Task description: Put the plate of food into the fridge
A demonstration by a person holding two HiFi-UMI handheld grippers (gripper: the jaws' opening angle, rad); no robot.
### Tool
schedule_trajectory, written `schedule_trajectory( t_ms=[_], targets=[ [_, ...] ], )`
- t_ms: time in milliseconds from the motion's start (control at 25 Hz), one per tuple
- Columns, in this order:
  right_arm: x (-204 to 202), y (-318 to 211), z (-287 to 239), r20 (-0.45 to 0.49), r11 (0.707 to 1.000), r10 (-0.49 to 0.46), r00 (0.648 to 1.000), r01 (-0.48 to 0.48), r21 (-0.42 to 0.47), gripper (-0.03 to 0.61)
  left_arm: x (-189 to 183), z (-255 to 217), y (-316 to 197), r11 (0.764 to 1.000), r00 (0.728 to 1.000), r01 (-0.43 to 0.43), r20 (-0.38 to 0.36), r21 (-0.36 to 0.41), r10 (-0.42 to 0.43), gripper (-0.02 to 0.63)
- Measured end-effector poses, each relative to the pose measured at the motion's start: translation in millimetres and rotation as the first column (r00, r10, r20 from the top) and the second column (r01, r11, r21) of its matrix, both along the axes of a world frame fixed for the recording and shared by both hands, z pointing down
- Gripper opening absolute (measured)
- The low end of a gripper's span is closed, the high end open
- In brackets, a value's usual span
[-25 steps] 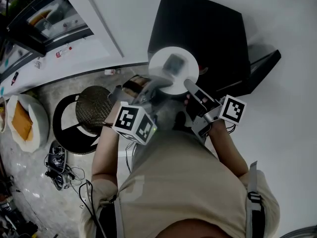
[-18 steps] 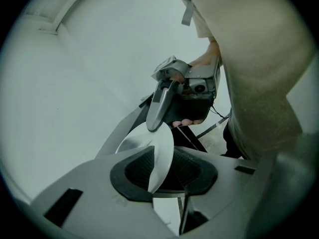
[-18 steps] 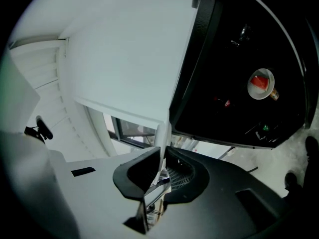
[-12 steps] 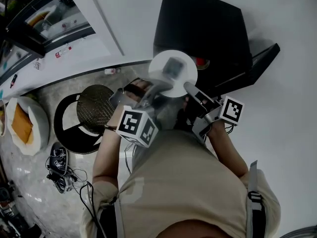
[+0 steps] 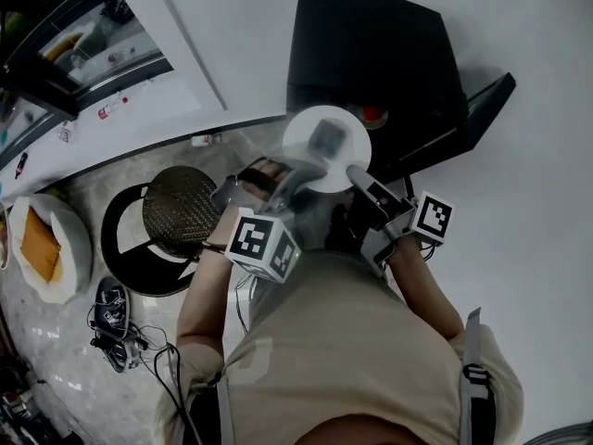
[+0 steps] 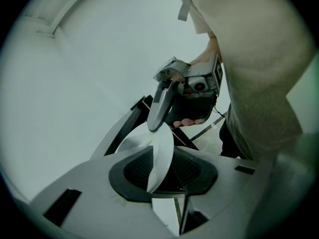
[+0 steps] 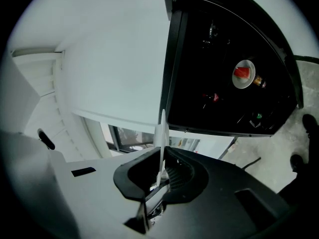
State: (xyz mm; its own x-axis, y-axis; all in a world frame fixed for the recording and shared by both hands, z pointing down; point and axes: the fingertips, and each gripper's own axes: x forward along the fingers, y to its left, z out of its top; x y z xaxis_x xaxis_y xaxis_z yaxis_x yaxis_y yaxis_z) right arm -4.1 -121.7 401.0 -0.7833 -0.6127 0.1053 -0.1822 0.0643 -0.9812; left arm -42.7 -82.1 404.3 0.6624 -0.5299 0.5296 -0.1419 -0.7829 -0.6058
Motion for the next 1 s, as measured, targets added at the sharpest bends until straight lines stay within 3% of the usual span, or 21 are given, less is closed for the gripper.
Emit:
schedule_trajectory(
  t_ms=[520,1000],
  targets=[
    [10.3,31.4,17.3,0.003,1.000,-0.003,1.000,0.003,-0.023,0.033,8.3,14.9,32.1,0.999,0.999,0.038,0.015,-0.022,-0.038,0.123],
    [56.5,41.3,22.5,-0.006,0.999,-0.006,1.000,0.006,-0.033,0.032,54.0,19.3,42.4,0.996,0.996,0.079,0.039,-0.038,-0.078,0.126]
  ],
)
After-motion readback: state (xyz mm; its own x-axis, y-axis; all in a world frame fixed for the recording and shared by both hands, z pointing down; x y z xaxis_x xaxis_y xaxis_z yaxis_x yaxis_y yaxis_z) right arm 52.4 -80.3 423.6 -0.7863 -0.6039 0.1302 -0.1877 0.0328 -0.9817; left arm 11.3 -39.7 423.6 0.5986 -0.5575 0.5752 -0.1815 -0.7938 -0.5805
